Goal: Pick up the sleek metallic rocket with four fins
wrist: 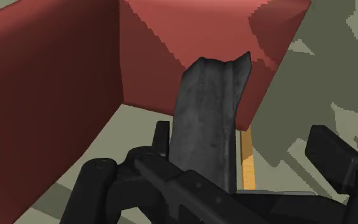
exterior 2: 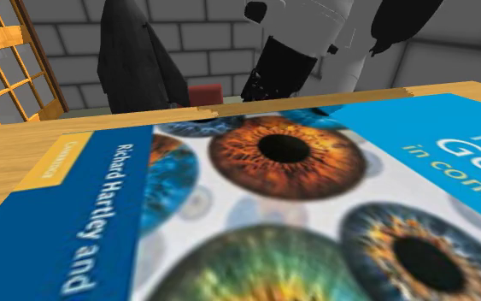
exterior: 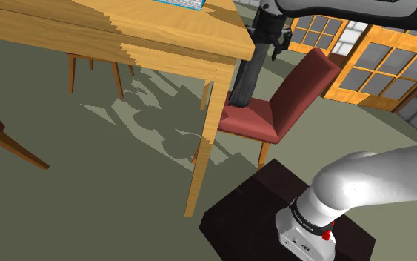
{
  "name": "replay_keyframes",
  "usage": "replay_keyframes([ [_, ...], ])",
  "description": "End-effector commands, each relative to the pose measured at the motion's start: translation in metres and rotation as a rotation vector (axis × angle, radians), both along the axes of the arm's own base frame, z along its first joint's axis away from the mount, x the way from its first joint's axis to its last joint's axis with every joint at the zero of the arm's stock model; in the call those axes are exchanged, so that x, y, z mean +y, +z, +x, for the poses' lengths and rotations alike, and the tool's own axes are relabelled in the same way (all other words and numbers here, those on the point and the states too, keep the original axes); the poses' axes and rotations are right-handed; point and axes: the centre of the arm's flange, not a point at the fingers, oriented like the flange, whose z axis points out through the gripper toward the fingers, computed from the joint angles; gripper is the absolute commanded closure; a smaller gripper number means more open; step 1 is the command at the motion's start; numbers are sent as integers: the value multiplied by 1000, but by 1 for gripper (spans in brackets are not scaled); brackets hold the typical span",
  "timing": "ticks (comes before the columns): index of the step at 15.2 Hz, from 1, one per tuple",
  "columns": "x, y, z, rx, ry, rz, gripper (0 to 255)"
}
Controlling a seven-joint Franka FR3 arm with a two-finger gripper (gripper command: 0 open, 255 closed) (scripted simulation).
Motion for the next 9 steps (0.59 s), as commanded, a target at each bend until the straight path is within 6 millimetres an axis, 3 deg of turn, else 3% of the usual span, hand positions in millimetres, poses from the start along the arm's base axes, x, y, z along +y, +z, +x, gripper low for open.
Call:
replay_keyframes([
  [1,2,10,16,-57,-99,-55,0],
  [9,6,68,78,-260,-470,-273,0],
])
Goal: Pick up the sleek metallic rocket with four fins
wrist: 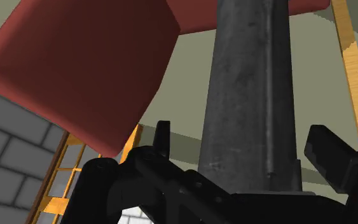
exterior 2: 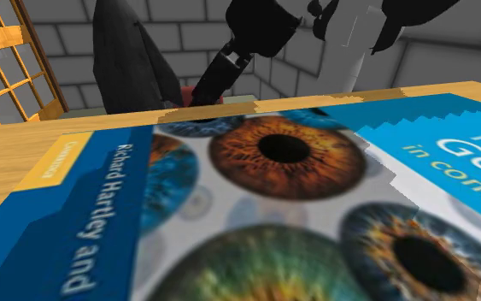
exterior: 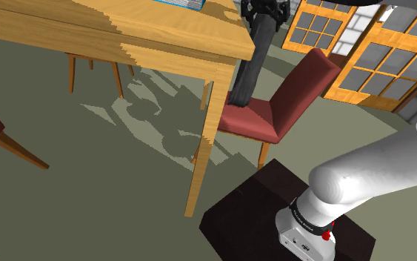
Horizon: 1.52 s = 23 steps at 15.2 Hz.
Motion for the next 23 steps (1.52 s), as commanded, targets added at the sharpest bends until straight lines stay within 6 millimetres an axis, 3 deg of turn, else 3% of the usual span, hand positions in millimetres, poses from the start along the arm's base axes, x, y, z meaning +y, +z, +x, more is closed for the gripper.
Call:
replay_keyframes([
  [1,7,19,21,-128,-40,-61,0],
  [4,7,40,37,-188,-151,-134,0],
  [13,7,0,37,-188,-151,-134,0],
  [14,7,1,36,-188,-151,-134,255],
  [23,7,0,37,-188,-151,-134,255],
])
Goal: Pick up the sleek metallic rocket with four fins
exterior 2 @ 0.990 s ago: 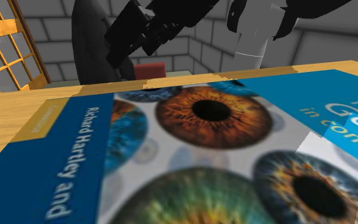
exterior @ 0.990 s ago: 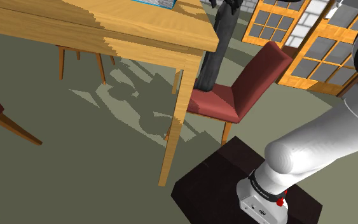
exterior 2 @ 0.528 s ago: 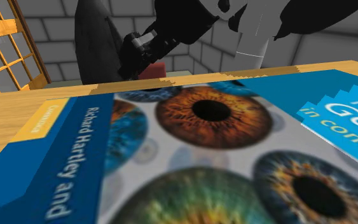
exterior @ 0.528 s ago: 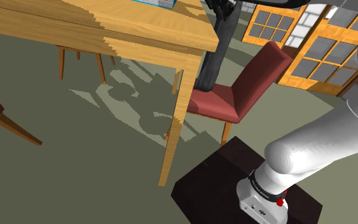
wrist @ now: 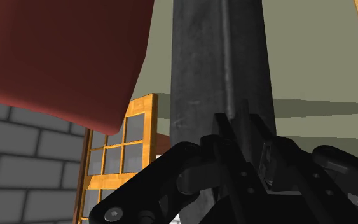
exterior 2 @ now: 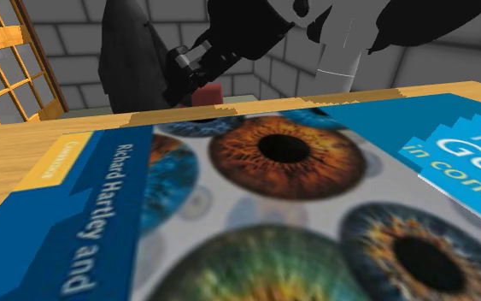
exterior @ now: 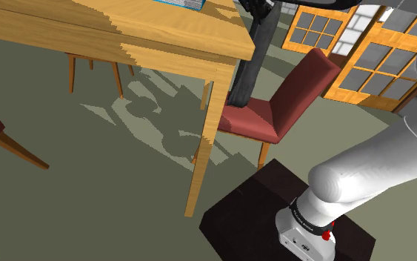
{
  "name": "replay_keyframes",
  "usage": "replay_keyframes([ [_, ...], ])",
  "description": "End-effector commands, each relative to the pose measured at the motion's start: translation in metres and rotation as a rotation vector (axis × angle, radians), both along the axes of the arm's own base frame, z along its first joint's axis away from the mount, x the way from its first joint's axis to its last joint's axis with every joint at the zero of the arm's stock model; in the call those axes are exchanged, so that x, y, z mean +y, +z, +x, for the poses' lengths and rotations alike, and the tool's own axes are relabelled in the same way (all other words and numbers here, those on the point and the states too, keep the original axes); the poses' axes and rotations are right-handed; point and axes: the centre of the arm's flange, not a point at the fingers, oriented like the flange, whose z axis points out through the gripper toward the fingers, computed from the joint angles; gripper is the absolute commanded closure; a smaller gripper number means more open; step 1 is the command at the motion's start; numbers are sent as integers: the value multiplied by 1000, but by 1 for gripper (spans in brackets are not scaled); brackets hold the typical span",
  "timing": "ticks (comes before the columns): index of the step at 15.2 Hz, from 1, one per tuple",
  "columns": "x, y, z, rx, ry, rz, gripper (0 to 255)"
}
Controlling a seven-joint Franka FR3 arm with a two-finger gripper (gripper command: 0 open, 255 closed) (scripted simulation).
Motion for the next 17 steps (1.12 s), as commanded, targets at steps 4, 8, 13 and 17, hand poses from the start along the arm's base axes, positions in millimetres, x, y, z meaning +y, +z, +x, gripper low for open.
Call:
replay_keyframes([
  [4,-1,20,0,2,-1,1,255],
  [8,-1,41,0,2,-1,1,255],
  [13,-1,67,0,2,-1,1,255],
  [17,-1,78,0,2,-1,1,255],
])
